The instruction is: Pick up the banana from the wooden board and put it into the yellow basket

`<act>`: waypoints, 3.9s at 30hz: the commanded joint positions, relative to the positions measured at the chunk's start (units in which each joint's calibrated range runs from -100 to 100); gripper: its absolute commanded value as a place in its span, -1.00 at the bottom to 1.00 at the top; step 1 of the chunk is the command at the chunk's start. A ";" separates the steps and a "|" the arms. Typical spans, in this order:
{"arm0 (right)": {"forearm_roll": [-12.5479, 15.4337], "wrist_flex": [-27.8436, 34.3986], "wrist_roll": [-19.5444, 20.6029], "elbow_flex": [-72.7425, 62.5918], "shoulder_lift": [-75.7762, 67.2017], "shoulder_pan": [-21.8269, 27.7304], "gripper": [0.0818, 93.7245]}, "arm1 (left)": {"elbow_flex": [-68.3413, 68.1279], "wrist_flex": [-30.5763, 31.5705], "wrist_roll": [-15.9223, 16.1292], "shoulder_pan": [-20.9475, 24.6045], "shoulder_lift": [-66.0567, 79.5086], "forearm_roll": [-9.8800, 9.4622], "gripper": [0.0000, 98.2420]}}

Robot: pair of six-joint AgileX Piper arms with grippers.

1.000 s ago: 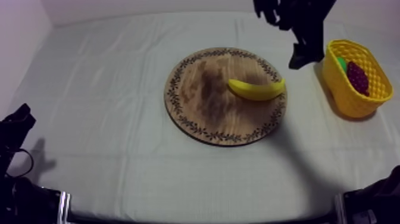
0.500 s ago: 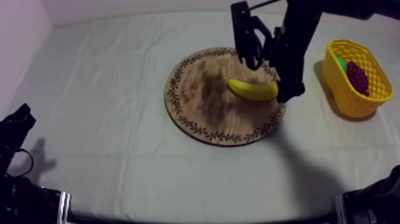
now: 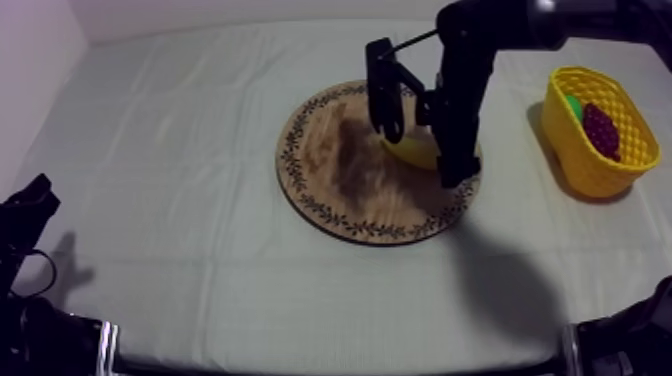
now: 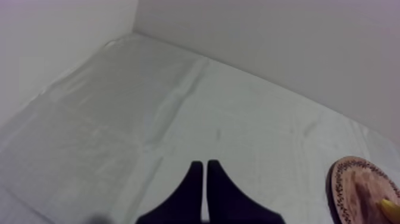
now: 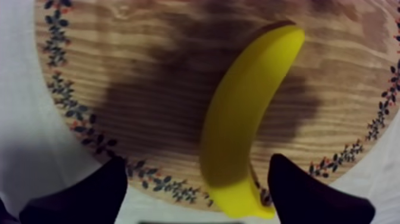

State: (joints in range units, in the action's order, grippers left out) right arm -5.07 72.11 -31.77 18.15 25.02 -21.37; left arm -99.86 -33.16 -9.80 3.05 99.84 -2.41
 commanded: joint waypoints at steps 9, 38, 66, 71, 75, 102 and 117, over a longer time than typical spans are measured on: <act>-0.18 -2.70 0.92 -2.41 5.21 0.07 0.34 | -0.03 0.01 0.00 0.02 -0.02 -0.01 -1.00; -1.13 -2.72 3.04 -6.60 5.45 -0.23 -0.66 | -0.03 0.01 0.00 0.02 -0.02 -0.01 -1.00; -2.51 9.89 -0.13 -6.79 -24.58 0.36 -0.64 | -0.03 0.01 0.00 0.02 -0.02 -0.01 -1.00; -2.00 10.04 1.72 -5.36 -26.86 0.51 -0.64 | -0.03 0.01 0.00 0.02 -0.02 -0.01 -1.00; -1.60 10.53 3.98 -4.51 -28.08 1.84 -0.64 | -0.03 0.01 0.00 0.02 -0.02 -0.01 -1.00; -3.14 12.36 13.42 -3.07 -26.63 28.74 -0.65 | -0.03 0.01 0.00 0.02 -0.02 -0.01 -1.00; -1.55 14.85 14.28 -5.34 -20.65 30.58 -0.65 | -0.03 0.01 0.00 0.02 -0.02 -0.01 -1.00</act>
State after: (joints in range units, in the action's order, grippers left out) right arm -6.53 87.47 -17.60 12.72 3.66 9.14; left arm -99.86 -33.16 -9.80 3.05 99.84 -2.41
